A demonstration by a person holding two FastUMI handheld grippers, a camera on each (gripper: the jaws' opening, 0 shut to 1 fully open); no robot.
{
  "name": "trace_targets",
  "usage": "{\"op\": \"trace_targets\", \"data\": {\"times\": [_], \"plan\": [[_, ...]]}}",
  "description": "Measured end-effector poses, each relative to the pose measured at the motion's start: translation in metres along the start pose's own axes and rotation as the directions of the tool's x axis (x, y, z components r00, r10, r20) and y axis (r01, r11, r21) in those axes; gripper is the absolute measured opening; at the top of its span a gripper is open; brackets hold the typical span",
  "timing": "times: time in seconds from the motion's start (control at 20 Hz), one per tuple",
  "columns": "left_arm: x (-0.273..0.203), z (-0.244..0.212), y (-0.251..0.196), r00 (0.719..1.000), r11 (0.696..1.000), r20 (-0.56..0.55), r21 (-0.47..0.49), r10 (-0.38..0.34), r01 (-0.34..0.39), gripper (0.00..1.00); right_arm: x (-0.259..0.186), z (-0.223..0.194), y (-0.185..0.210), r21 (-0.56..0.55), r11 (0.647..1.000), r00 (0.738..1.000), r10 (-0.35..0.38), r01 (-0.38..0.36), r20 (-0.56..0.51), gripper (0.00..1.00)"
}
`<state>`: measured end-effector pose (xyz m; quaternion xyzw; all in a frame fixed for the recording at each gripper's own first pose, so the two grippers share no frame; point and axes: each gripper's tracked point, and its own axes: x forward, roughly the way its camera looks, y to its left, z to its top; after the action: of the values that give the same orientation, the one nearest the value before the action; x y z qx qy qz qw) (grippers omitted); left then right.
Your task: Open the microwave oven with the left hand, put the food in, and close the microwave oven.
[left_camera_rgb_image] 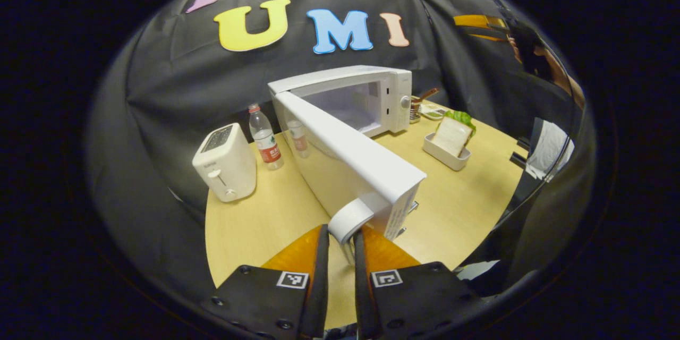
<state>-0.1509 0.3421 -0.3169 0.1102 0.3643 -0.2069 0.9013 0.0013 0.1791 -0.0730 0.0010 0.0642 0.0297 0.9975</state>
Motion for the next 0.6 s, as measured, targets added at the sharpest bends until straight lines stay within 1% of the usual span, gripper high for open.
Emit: {"op": "trace_targets", "data": {"times": [0.05,0.15,0.2,0.25,0.3,0.35,0.4,0.45,0.5,0.6], "plan": [[-0.009,0.0,0.002,1.0,1.0,0.01,-0.011,0.017,-0.017,0.29,0.001,-0.002,0.001,-0.007,1.0,1.0,0.006,-0.006,-0.004,0.97],[-0.027,0.0,0.007,0.997,0.997,0.032,-0.037,0.073,-0.071,0.41,0.003,-0.011,0.0,-0.017,1.0,1.0,0.019,-0.02,-0.021,0.97],[-0.038,0.007,0.01,0.992,0.992,0.055,-0.059,0.115,-0.111,0.44,0.004,-0.016,-0.002,-0.021,0.999,0.999,0.027,-0.027,-0.03,0.97],[-0.052,0.019,0.013,0.983,0.984,0.089,-0.088,0.16,-0.152,0.46,0.006,-0.02,-0.006,-0.025,0.999,0.999,0.03,-0.031,-0.038,0.97],[-0.069,0.041,0.013,0.968,0.973,0.138,-0.124,0.212,-0.195,0.47,0.007,-0.025,-0.012,-0.03,0.999,0.998,0.03,-0.031,-0.049,0.98],[-0.083,0.066,0.01,0.943,0.958,0.198,-0.16,0.265,-0.236,0.65,0.009,-0.032,-0.02,-0.033,0.999,0.998,0.028,-0.03,-0.062,0.97],[-0.1,0.091,0.006,0.914,0.939,0.242,-0.193,0.327,-0.285,0.82,0.011,-0.037,-0.026,-0.036,0.999,0.997,0.034,-0.036,-0.07,0.97],[-0.106,0.115,0.004,0.882,0.921,0.283,-0.213,0.377,-0.326,1.0,0.013,-0.04,-0.032,-0.036,0.998,0.996,0.045,-0.047,-0.075,0.98],[-0.116,0.142,-0.003,0.845,0.901,0.324,-0.24,0.425,-0.361,0.96,0.015,-0.044,-0.039,-0.035,0.998,0.995,0.056,-0.059,-0.082,0.97],[-0.118,0.193,-0.025,0.796,0.887,0.397,-0.275,0.457,-0.372,0.96,0.021,-0.057,-0.054,-0.015,0.997,0.991,0.073,-0.076,-0.112,0.97]]}}
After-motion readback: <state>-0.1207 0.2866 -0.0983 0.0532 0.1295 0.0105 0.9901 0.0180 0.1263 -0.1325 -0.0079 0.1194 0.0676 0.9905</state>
